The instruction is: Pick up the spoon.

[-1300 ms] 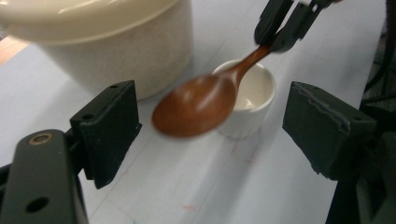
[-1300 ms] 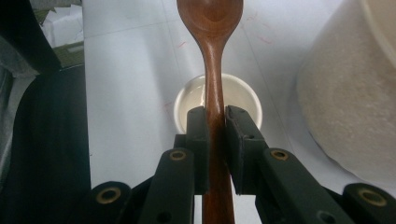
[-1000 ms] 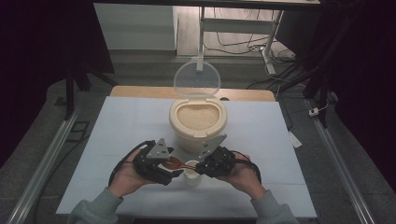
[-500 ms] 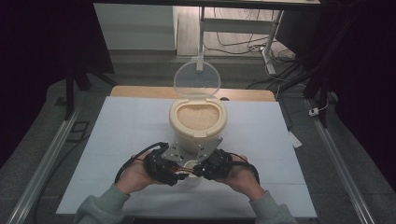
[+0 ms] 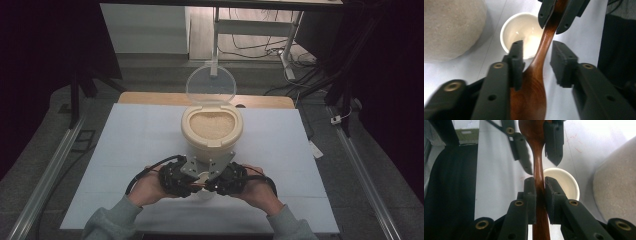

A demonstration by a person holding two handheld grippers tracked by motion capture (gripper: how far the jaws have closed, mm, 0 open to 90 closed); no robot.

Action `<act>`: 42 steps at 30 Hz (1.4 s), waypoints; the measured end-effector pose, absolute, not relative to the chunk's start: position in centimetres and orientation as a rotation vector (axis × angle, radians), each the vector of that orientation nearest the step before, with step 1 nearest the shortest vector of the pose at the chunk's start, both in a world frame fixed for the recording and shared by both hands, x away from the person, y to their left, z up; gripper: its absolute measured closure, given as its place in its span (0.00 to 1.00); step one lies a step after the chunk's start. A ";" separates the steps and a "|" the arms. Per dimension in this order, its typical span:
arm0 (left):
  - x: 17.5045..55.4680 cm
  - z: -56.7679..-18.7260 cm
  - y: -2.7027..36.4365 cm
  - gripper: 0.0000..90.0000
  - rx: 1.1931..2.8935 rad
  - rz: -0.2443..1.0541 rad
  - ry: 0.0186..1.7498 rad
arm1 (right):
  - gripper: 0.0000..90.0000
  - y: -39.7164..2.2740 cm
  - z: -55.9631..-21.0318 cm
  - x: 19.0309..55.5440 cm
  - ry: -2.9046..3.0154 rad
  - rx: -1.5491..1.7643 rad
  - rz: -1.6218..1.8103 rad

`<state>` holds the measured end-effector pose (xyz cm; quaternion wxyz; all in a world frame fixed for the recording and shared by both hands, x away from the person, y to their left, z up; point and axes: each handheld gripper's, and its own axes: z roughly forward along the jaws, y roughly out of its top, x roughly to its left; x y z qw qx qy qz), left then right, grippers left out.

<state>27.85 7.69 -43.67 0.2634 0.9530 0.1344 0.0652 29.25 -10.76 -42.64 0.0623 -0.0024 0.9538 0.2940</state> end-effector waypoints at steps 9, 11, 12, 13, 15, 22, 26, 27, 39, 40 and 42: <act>27.4 -44.4 7.2 0.87 2.619 0.080 0.271 | 0.88 -10.2 -42.9 28.1 2.866 -0.211 0.795; 27.4 -44.4 7.1 0.87 2.620 0.078 0.269 | 0.88 -10.2 -43.0 28.0 2.867 -0.210 0.794; 27.4 -44.5 7.1 0.87 2.620 0.081 0.270 | 0.88 -10.2 -43.0 28.1 2.869 -0.212 0.792; 27.5 -44.5 7.1 0.87 2.620 0.082 0.273 | 0.88 -10.3 -43.0 28.1 2.870 -0.199 0.803; 27.4 -44.5 7.2 0.87 2.607 0.092 0.293 | 0.87 -10.5 -43.1 28.3 2.869 -0.162 0.842; 27.7 -44.1 7.9 0.87 2.577 0.142 0.327 | 0.73 -12.4 -41.9 29.6 2.755 0.126 1.114; 27.7 -43.8 8.3 0.87 2.539 0.180 0.355 | 0.65 -13.6 -41.2 29.7 2.660 0.282 1.250; 27.6 -43.8 8.4 0.87 2.522 0.193 0.367 | 0.62 -13.9 -41.1 29.7 2.637 0.320 1.276; 27.3 -43.1 8.9 0.88 2.423 0.306 0.419 | 0.44 -17.7 -41.0 28.6 2.389 0.710 1.432; 27.3 -43.0 9.0 0.88 2.419 0.310 0.422 | 0.44 -17.8 -41.2 28.6 2.385 0.747 1.438; 27.2 -43.0 9.0 0.88 2.403 0.323 0.429 | 0.43 -17.9 -41.5 28.6 2.378 0.791 1.442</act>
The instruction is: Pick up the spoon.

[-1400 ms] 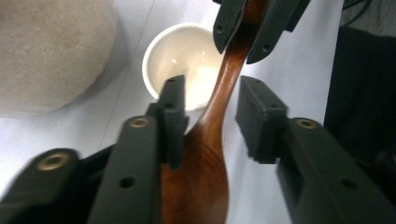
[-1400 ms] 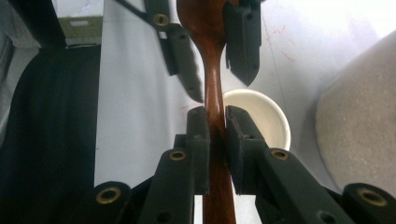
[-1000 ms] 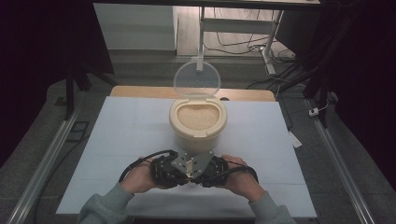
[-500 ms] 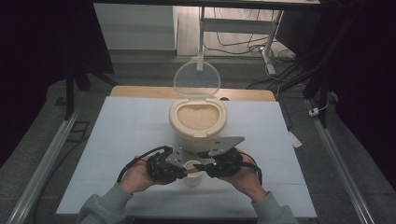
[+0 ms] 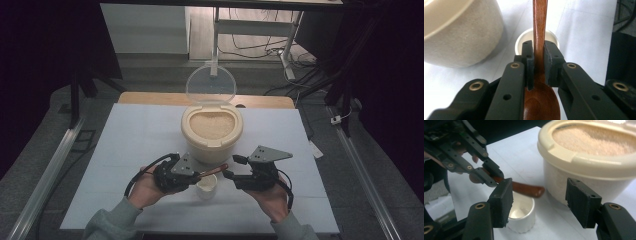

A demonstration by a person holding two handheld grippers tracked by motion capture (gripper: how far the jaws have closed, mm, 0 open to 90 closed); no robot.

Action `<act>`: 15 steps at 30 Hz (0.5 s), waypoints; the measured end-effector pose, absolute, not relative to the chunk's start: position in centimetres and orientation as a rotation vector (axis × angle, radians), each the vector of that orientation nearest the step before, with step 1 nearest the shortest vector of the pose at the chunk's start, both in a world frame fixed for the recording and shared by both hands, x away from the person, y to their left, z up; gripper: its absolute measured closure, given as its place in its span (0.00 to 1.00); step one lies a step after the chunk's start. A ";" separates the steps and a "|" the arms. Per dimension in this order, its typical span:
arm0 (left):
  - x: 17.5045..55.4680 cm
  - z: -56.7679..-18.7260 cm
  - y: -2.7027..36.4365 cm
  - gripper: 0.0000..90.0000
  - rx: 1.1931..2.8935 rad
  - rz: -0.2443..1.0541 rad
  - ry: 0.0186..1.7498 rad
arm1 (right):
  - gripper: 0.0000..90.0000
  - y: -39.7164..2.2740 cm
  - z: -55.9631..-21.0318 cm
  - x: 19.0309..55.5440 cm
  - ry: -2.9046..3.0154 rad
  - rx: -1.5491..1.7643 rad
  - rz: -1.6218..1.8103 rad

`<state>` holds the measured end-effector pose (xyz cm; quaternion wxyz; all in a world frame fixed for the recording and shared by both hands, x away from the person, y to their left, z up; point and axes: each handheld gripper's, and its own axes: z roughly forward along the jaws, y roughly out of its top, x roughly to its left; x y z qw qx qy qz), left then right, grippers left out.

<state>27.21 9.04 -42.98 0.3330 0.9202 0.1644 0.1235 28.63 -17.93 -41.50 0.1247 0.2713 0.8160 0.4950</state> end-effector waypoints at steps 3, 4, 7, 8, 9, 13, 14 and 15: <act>27.1 -42.9 9.1 0.88 2.386 0.339 0.434 | 0.41 -17.9 -41.9 28.8 2.363 0.845 1.480; 27.1 -42.8 9.2 0.88 2.380 0.346 0.434 | 0.41 -17.8 -42.0 28.8 2.361 0.858 1.481; 27.0 -42.7 9.2 0.88 2.359 0.362 0.439 | 0.40 -17.3 -42.6 28.8 2.367 0.893 1.504; 26.9 -42.6 9.3 0.88 2.355 0.367 0.439 | 0.40 -17.3 -42.6 28.8 2.367 0.893 1.504; 26.9 -42.6 9.3 0.88 2.350 0.370 0.440 | 0.40 -17.3 -42.7 28.8 2.371 0.896 1.512; 26.8 -42.5 9.1 0.88 2.338 0.384 0.438 | 0.42 -16.8 -42.8 28.8 2.371 0.920 1.564; 26.7 -42.5 9.1 0.88 2.335 0.386 0.438 | 0.42 -16.8 -42.8 28.8 2.371 0.920 1.564; 26.7 -42.5 9.1 0.88 2.331 0.390 0.437 | 0.42 -16.8 -42.9 28.8 2.367 0.928 1.577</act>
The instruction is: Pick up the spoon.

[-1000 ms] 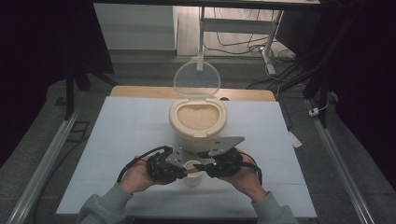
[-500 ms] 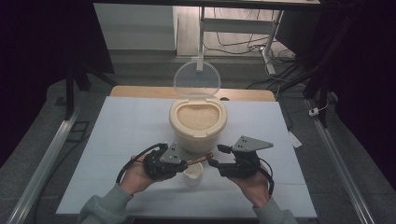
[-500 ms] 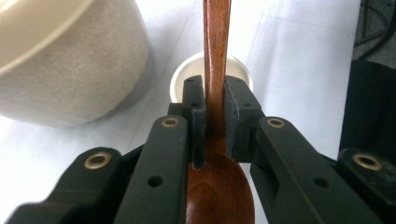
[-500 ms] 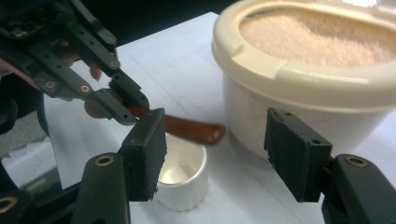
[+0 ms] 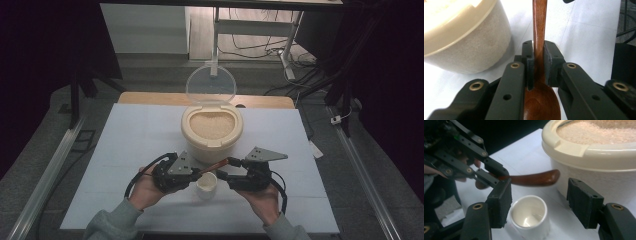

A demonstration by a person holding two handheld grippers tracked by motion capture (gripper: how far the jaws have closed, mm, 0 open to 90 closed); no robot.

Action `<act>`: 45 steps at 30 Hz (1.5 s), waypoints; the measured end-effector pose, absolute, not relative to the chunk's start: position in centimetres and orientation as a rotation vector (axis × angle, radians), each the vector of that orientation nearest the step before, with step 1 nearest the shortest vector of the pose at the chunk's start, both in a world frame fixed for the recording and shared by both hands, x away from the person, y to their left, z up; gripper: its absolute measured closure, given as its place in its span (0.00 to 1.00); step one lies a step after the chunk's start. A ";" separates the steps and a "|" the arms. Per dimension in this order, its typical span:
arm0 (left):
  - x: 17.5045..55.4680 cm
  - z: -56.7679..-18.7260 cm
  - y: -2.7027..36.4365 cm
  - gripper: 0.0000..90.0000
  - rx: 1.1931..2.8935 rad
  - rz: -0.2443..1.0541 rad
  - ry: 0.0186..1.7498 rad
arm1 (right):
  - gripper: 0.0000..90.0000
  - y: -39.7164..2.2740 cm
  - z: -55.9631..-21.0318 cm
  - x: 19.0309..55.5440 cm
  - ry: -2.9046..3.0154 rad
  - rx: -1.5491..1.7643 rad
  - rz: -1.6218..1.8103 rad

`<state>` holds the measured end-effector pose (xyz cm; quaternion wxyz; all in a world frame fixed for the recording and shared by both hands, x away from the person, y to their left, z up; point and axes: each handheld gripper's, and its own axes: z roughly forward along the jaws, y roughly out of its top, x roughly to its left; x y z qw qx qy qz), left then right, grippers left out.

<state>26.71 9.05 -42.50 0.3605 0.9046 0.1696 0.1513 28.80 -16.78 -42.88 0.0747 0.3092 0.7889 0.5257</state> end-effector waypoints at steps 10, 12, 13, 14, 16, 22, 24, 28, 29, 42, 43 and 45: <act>26.5 -42.6 8.6 0.88 2.332 0.392 0.417 | 0.53 -15.9 -43.5 28.9 2.344 0.975 1.676; 26.4 -42.6 8.5 0.88 2.337 0.392 0.411 | 0.57 -15.8 -43.7 28.9 2.347 0.979 1.703; 26.4 -42.6 8.5 0.88 2.339 0.398 0.409 | 0.60 -15.8 -43.7 28.9 2.345 0.983 1.713; 26.4 -42.6 8.5 0.88 2.340 0.400 0.408 | 0.62 -15.8 -43.8 28.9 2.347 0.980 1.725; 26.4 -42.6 8.5 0.88 2.340 0.404 0.412 | 0.65 -15.7 -43.8 28.9 2.349 0.975 1.746; 26.3 -42.5 8.7 0.88 2.334 0.409 0.414 | 0.78 -16.0 -43.6 29.0 2.342 0.942 1.880; 26.3 -42.6 8.6 0.88 2.335 0.408 0.410 | 0.81 -16.0 -43.6 29.0 2.328 0.939 1.928; 26.2 -42.7 8.3 0.88 2.349 0.436 0.409 | 0.86 -15.9 -43.7 29.0 2.314 0.928 1.972; 26.2 -42.7 8.3 0.88 2.349 0.437 0.409 | 0.87 -15.8 -43.6 29.0 2.316 0.910 1.990; 26.0 -42.4 8.5 0.87 2.307 0.443 0.413 | 0.92 -15.8 -43.3 28.8 2.280 0.858 2.039; 26.0 -42.4 8.5 0.86 2.300 0.438 0.416 | 0.92 -15.9 -43.2 28.8 2.271 0.850 2.043; 26.1 -42.4 8.7 0.84 2.280 0.416 0.426 | 0.92 -15.9 -43.2 28.8 2.265 0.850 2.051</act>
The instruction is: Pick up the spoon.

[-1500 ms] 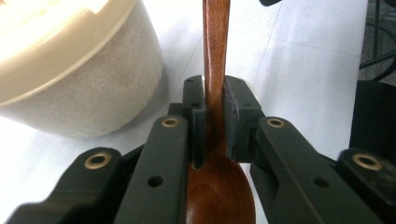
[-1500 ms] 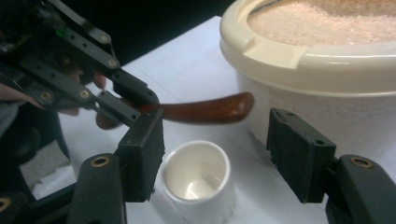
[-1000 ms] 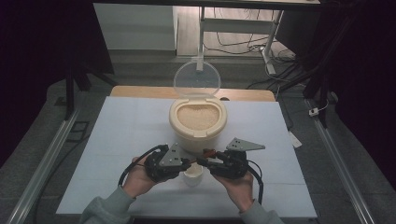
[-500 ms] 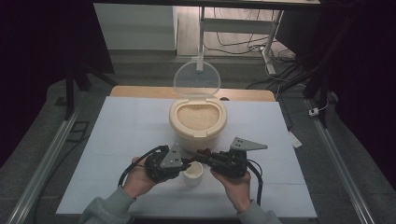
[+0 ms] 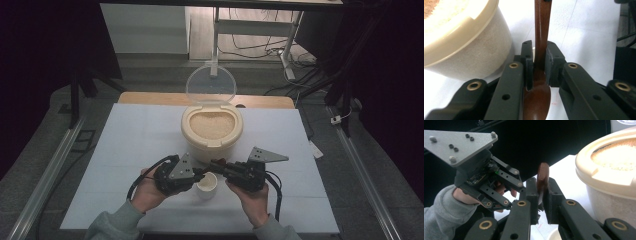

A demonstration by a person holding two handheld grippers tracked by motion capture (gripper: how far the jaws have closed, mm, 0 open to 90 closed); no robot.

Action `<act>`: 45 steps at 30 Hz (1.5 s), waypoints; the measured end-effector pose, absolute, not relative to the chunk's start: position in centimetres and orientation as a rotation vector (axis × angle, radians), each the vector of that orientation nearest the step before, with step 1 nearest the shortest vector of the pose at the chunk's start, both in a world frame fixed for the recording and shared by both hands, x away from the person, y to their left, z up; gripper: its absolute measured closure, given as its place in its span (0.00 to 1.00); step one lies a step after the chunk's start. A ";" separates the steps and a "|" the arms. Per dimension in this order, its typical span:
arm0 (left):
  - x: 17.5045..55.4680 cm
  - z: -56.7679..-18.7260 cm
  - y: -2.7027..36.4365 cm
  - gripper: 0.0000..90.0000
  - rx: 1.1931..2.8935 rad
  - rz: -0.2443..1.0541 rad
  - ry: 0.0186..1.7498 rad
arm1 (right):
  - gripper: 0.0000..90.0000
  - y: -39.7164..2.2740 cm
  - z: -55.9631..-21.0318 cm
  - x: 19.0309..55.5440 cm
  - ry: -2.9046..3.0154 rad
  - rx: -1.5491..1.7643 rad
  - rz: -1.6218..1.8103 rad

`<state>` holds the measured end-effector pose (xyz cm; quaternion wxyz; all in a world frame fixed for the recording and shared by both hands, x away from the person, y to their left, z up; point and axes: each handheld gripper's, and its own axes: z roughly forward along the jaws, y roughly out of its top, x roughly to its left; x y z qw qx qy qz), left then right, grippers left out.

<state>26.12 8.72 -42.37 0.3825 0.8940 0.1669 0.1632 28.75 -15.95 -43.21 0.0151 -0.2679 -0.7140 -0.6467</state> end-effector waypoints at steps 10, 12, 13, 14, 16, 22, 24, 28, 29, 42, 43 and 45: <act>25.9 -43.2 12.6 0.47 2.145 0.380 0.607 | 0.93 -17.6 -42.9 29.5 -2.150 -0.883 -2.092; 25.9 -43.7 13.8 0.45 2.127 0.374 0.652 | 0.93 -17.9 -42.8 29.6 -2.133 -0.892 -2.101; 25.8 -44.0 14.4 0.44 2.124 0.371 0.672 | 0.93 -18.0 -42.8 29.7 -2.124 -0.891 -2.108; 25.8 -44.2 14.8 0.44 2.125 0.371 0.686 | 0.93 -18.1 -42.7 29.7 -2.118 -0.891 -2.113; 25.7 -44.9 15.9 0.42 2.126 0.376 0.727 | 0.93 -18.3 -42.5 29.8 -2.116 -0.887 -2.121; 25.4 -46.9 18.3 0.39 2.108 0.374 0.813 | 0.93 -19.1 -42.0 30.0 -2.103 -0.884 -2.153; 25.2 -47.4 18.9 0.38 2.106 0.378 0.832 | 0.93 -19.4 -41.9 30.1 -2.100 -0.880 -2.163; 24.8 -48.3 20.2 0.36 2.084 0.376 0.880 | 0.93 -19.9 -41.6 30.2 -2.110 -0.884 -2.174; 24.7 -48.6 20.5 0.36 2.080 0.378 0.890 | 0.93 -20.0 -41.6 30.3 -2.110 -0.881 -2.175; 24.2 -50.3 23.3 0.31 2.031 0.382 0.996 | 0.93 -21.1 -40.5 30.3 -2.114 -0.853 -2.229; 24.1 -50.4 23.3 0.31 2.031 0.382 1.000 | 0.93 -21.1 -40.4 30.3 -2.115 -0.850 -2.233; 24.2 -50.5 23.4 0.31 2.031 0.380 1.004 | 0.93 -21.4 -40.1 30.2 -2.112 -0.851 -2.247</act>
